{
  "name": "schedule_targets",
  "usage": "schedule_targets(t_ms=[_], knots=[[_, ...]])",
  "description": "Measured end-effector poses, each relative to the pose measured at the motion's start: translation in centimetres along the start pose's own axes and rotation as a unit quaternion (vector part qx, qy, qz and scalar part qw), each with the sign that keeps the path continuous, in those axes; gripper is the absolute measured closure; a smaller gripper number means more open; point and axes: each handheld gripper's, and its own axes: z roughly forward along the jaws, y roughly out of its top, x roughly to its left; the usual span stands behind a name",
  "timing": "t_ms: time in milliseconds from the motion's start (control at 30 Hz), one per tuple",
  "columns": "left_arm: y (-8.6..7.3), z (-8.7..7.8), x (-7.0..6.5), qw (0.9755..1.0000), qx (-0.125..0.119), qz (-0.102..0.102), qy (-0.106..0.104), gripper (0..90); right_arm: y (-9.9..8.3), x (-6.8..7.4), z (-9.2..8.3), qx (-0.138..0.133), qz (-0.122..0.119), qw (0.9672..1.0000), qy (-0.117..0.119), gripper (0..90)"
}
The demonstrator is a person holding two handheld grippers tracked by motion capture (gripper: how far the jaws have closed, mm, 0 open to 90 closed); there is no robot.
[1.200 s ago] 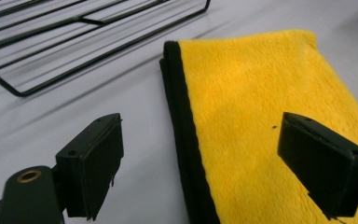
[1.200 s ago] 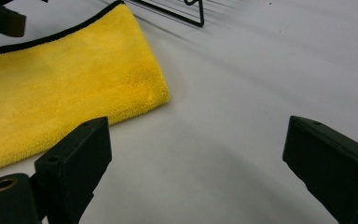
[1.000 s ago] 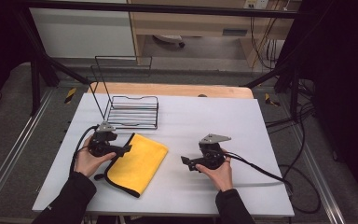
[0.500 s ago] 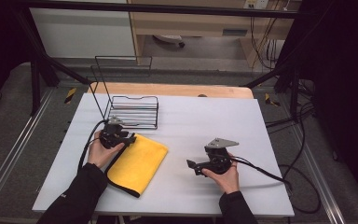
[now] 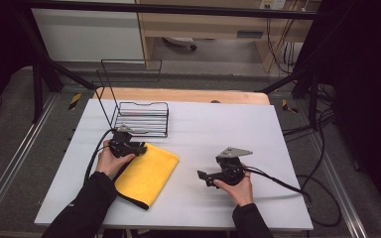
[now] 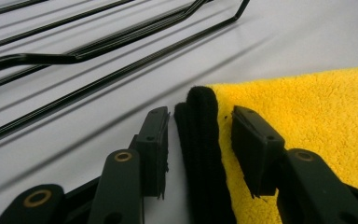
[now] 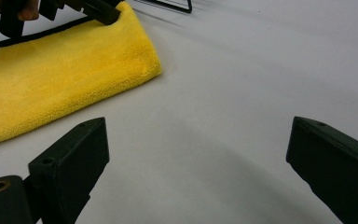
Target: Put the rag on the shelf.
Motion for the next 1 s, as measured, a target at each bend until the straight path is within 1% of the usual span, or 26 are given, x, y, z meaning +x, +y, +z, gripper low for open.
schedule_targets(t_ms=[67,100,233,333,467,500,533,600,633,667,733,833,867,967,1000], knots=[[0.0,0.0,0.0,0.9999,0.001,-0.003,-0.01,61.1,0.0,0.0,0.1,-0.003,0.003,1.0,0.003,6.5],[0.0,0.0,0.0,0.9999,0.001,-0.004,-0.013,64.8,0.0,0.0,0.1,-0.004,0.004,1.0,0.004,6.5],[0.0,0.0,-0.2,0.9997,0.003,-0.006,-0.022,74.8,0.1,0.0,0.0,-0.005,0.007,0.9999,0.006,6.6],[0.1,-0.1,-0.4,0.9998,0.007,-0.004,-0.016,79.0,0.1,0.0,0.2,-0.006,0.008,0.9999,0.008,6.8],[0.1,-0.4,-0.6,1.0,0.005,-0.001,-0.005,81.4,0.1,0.0,0.5,-0.006,0.01,0.9998,0.013,7.3],[0.0,-0.5,-0.7,1.0,-0.001,-0.005,-0.002,81.7,0.1,0.1,0.5,-0.004,0.008,0.9999,0.013,7.4],[0.0,-0.8,-0.7,1.0,-0.006,-0.005,0.002,82.0,0.2,0.2,0.6,-0.004,0.008,0.9999,0.012,7.6],[-0.2,-1.3,-0.8,0.9997,-0.019,-0.009,0.008,82.1,0.3,0.3,0.8,-0.011,0.014,0.9997,0.016,8.5],[-0.3,-1.6,-0.9,0.9996,-0.023,-0.007,0.013,82.2,0.5,0.4,1.0,-0.013,0.017,0.9997,0.014,8.4],[-0.5,-1.8,-0.9,0.9995,-0.027,-0.009,0.016,82.2,0.7,0.5,1.2,-0.012,0.016,0.9997,0.012,8.4],[-0.7,-2.3,-0.9,0.9992,-0.034,-0.008,0.02,82.2,1.1,0.9,1.8,-0.01,0.016,0.9997,0.013,8.6],[-0.8,-2.7,-1.0,0.9989,-0.04,-0.013,0.022,82.2,1.9,1.8,3.0,-0.006,0.023,0.9996,0.012,11.3],[-0.7,-2.7,-1.1,0.9988,-0.041,-0.011,0.023,82.2,2.1,2.0,3.5,-0.003,0.028,0.9996,0.01,12.5],[-0.9,-2.6,-1.2,0.9986,-0.044,-0.009,0.027,82.2,3.0,2.8,5.4,-0.007,0.044,0.999,0.003,17.3],[-1.0,-2.6,-1.2,0.9985,-0.046,-0.008,0.027,82.1,3.2,3.0,6.1,-0.001,0.05,0.9987,0.0,17.7]])
